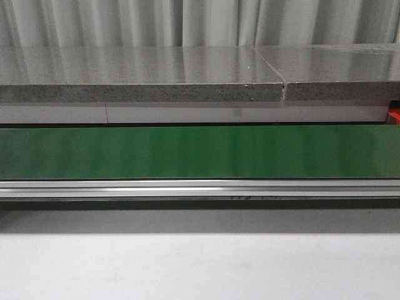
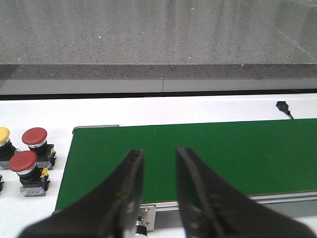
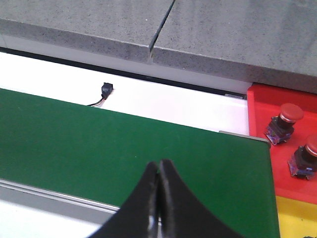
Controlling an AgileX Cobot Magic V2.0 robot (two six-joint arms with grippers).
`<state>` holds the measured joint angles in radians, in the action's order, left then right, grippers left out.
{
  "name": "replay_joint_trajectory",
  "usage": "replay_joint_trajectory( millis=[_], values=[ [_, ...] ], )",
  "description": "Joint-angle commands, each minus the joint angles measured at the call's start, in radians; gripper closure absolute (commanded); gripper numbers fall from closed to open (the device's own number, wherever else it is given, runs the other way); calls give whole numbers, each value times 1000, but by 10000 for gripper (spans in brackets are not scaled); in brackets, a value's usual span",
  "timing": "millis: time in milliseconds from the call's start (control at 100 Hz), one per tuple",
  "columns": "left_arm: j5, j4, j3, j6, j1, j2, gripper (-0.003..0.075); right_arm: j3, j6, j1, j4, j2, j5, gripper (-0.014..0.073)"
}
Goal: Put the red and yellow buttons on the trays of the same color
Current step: 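Move the left gripper to a red push button and grasp it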
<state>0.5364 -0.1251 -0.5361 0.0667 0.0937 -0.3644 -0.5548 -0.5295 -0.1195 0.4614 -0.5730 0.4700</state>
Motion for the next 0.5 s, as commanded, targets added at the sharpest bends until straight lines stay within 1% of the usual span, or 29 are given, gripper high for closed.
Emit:
replay_joint_trajectory(
  millis=[0,30,80,100,150,190,330,380,490],
  values=[
    [-75,-6,-27,-1,8,-6,300,-25,-10,-2,25,2,-63,661],
    [-75,-6,-27,-1,8,-6,220,-25,-10,-2,25,2,-63,661],
    [-75,-6,-27,-1,8,-6,130,-25,-10,-2,25,2,-63,661],
    [-75,-6,-27,-1,8,-6,101,-25,-10,-2,25,2,-63,661],
    [-75,-4,-27,-1,6,-6,56,-25,-10,-2,25,2,-63,661],
    [-75,5,-27,-1,6,-6,45,-25,-10,-2,25,2,-63,661],
    [-86,34,-40,-13,4,-10,48,-25,-10,-2,25,2,-63,661],
    [-88,77,-56,-80,-2,-20,49,-25,-10,-2,25,2,-63,661],
    [-75,262,-111,-327,-43,-68,49,-25,-10,-2,25,2,-63,661]
  ],
)
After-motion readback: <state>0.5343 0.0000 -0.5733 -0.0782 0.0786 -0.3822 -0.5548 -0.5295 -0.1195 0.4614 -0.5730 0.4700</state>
